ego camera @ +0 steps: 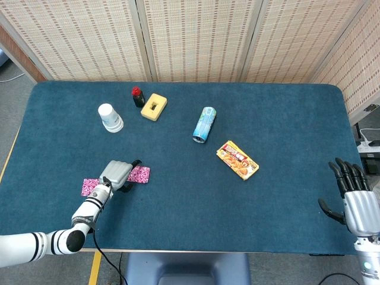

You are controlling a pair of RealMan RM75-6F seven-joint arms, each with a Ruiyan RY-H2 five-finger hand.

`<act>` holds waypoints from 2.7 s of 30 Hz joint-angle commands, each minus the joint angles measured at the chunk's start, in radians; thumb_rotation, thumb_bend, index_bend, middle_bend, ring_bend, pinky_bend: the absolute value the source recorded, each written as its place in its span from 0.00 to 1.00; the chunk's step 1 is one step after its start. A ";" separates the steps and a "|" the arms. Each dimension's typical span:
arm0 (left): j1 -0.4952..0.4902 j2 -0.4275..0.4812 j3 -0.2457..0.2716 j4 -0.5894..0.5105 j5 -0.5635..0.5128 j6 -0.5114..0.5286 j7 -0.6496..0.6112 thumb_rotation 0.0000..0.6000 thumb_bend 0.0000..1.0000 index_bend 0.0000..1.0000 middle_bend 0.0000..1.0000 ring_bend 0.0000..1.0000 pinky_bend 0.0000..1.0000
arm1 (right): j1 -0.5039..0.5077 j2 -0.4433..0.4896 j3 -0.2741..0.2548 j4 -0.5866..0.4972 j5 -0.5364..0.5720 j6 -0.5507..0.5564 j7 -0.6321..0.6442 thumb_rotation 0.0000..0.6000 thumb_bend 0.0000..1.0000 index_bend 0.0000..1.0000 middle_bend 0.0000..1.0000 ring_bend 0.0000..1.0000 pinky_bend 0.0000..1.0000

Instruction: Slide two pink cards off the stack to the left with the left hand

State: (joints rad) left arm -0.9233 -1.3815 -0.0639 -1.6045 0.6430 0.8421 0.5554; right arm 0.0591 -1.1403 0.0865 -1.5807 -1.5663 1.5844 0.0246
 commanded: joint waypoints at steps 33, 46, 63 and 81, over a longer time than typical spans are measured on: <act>0.012 -0.117 0.005 0.088 0.003 0.057 -0.033 1.00 0.37 0.11 1.00 1.00 1.00 | -0.001 0.001 0.000 -0.001 0.000 0.002 0.001 1.00 0.22 0.00 0.00 0.00 0.05; 0.029 -0.137 -0.011 0.109 0.018 0.068 -0.045 1.00 0.37 0.12 1.00 1.00 1.00 | -0.001 0.001 -0.001 -0.001 -0.001 0.001 0.001 1.00 0.22 0.00 0.00 0.00 0.05; 0.034 -0.147 -0.022 0.104 0.010 0.067 -0.035 1.00 0.37 0.16 1.00 1.00 1.00 | -0.001 0.001 -0.002 -0.002 -0.001 0.001 0.000 1.00 0.22 0.00 0.00 0.00 0.05; 0.039 -0.159 -0.032 0.106 -0.005 0.071 -0.028 1.00 0.36 0.22 1.00 1.00 1.00 | 0.000 0.002 -0.001 -0.002 0.002 -0.003 -0.001 1.00 0.22 0.00 0.00 0.00 0.05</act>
State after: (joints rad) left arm -0.8849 -1.5400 -0.0951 -1.4983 0.6369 0.9126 0.5280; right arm 0.0596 -1.1385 0.0853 -1.5832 -1.5647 1.5819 0.0235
